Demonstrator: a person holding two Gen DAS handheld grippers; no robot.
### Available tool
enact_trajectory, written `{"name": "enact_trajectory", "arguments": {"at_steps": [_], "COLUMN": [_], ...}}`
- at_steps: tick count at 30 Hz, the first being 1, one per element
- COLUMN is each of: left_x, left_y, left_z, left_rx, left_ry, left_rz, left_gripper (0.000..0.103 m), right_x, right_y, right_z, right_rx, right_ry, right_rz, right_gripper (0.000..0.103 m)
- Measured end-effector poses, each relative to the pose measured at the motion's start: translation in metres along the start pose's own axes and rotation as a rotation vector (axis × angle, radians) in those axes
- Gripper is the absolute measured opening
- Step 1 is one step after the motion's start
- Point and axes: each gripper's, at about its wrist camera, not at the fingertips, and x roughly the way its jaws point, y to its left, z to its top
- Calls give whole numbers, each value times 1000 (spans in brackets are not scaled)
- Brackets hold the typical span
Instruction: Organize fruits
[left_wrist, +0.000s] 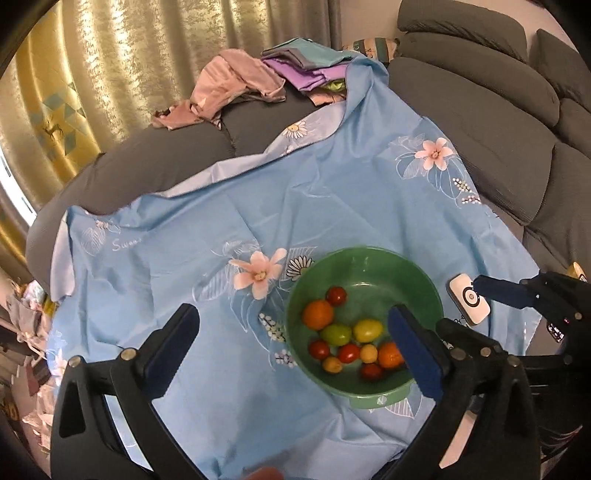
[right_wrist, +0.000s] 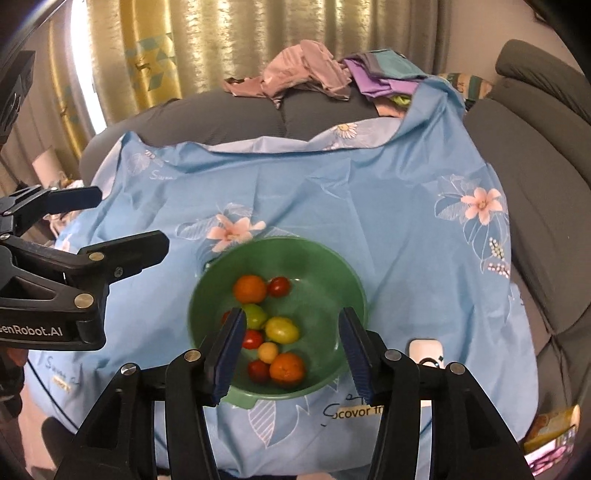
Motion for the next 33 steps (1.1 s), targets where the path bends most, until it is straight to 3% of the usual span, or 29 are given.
{"name": "enact_trajectory", "arguments": {"at_steps": [10,33], "left_x": [-19,-18], "left_y": [-5,-8], "left_z": [11,12], "left_rx": [29,47], "left_ry": [-11,-8], "left_rz": [55,71], "left_gripper": [102,102], "right_x": [-23,-28], "right_y": [2,0], "right_z": [13,15], "right_rx": [-37,-39], "right_ry": [-23,-31], "right_rz": [-25,-32], "right_gripper": [53,53]}}
